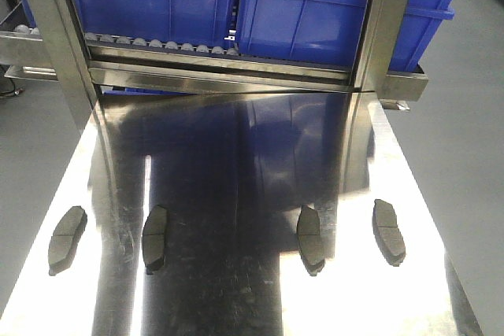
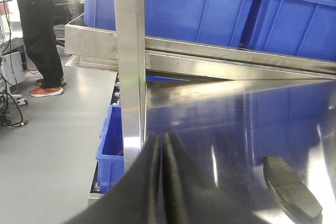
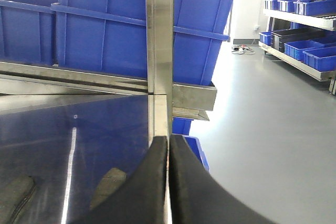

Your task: Move and align brake pads A on conveyor

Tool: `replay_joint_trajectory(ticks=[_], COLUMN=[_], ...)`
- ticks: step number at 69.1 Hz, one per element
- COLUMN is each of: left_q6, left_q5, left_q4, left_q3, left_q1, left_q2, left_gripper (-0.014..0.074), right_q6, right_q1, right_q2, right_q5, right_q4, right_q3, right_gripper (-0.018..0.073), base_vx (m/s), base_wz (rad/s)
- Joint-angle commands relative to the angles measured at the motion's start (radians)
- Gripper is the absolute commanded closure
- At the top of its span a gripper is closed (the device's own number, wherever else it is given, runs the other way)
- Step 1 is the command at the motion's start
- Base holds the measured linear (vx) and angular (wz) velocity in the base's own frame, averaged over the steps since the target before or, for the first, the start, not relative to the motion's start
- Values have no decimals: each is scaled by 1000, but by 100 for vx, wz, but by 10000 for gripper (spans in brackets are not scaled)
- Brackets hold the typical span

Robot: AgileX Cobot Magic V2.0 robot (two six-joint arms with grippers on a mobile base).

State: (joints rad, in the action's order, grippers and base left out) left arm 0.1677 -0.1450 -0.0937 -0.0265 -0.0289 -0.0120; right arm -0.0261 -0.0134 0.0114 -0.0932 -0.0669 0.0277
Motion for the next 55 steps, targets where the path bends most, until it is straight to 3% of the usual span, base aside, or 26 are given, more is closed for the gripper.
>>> replay_joint_trajectory(ticks=[1, 55], left_q6=[-1, -1], left_q5=[80, 80], left_q4=[-1, -1], left_q3=[-23, -23], left_q1=[-5, -5], left_q2=[-14, -14], left_gripper=[602, 602], right_q6=[7, 7], right_q1=[-4, -4], right_q2=[15, 15], right_q5=[76, 76], right_q4=[-5, -5], right_q3=[5, 5], right_gripper=[569, 569], base_vx=[0, 0], base_wz=[0, 0])
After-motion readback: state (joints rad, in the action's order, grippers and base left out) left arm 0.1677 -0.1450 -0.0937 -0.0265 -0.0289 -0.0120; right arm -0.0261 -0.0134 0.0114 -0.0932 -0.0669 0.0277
